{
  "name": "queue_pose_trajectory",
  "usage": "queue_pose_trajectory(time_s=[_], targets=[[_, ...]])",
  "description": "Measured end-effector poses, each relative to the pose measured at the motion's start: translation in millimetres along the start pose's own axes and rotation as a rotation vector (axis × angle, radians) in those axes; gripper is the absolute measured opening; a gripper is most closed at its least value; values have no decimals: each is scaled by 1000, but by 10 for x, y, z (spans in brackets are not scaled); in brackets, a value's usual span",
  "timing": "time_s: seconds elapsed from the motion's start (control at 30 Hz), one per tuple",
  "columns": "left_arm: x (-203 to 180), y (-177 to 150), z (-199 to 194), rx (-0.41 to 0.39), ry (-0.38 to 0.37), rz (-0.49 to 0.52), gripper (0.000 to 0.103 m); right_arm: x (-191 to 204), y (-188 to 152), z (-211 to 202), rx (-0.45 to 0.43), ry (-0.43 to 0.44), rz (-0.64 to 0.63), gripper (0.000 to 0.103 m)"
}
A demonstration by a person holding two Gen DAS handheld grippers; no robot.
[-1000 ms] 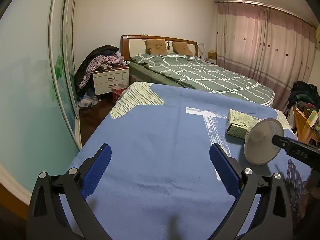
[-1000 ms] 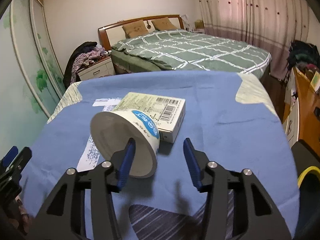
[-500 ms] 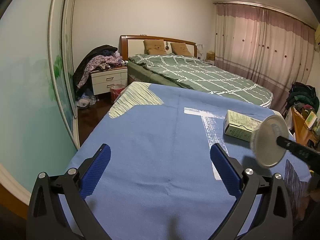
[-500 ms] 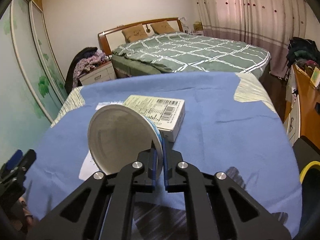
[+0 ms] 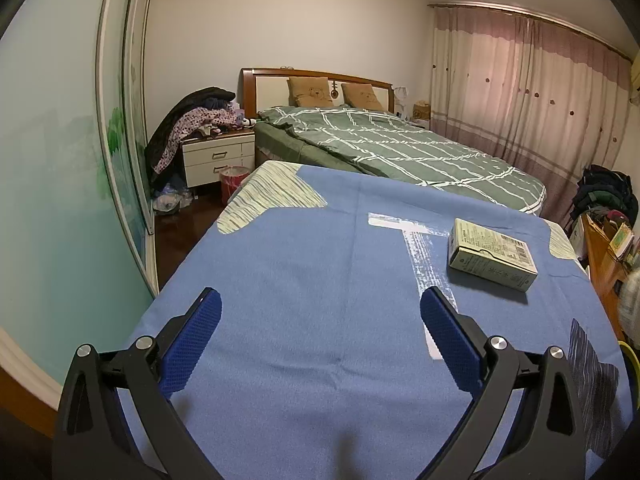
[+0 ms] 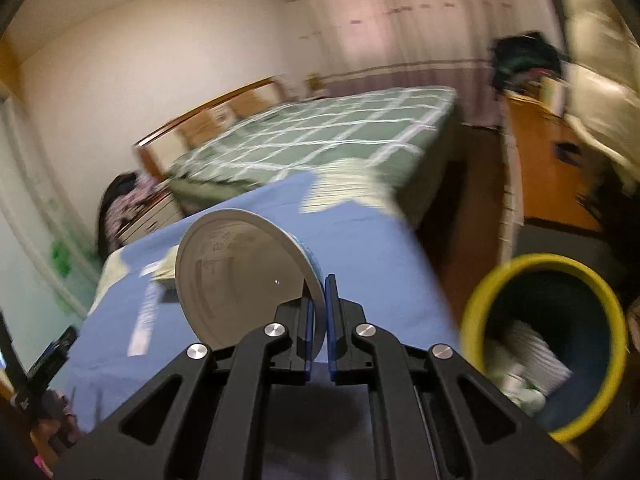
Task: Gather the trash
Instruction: 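Carry the yogurt cup over the bin and open the right gripper, then lower the left gripper onto the small white box and grasp it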
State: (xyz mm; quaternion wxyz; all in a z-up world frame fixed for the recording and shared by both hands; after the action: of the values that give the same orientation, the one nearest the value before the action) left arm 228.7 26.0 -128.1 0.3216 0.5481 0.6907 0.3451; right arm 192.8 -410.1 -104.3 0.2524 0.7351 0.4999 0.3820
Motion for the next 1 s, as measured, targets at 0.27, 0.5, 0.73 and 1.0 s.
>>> queue_pose_trajectory(time_s=[0.27, 0.5, 0.73, 1.0], targets=[[11, -28, 28, 6, 3, -4, 98, -1011, -175, -129, 0, -203, 144, 5], [-15, -37, 39, 13, 7, -3, 98, -1631, -357, -152, 52, -330, 269, 37], [-85, -59, 52, 32, 8, 7, 98, -1353, -315, -331, -79, -301, 245, 59], [-544, -11, -46, 80, -27, 56, 98, -722, -249, -323, -161, -309, 26, 65]])
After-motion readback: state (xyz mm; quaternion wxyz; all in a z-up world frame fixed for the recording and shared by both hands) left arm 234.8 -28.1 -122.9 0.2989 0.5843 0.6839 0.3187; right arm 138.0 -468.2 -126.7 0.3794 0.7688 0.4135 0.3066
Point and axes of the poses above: each gripper's, at about its wrist camera, not at the fingertips, and z roughly the way its jaws point, x to its left, y to its top, the point moved 5 cm from there along z, roughly the way its jaws point, and after that the axes turned 1 degree about x, right-handed, at the moved point
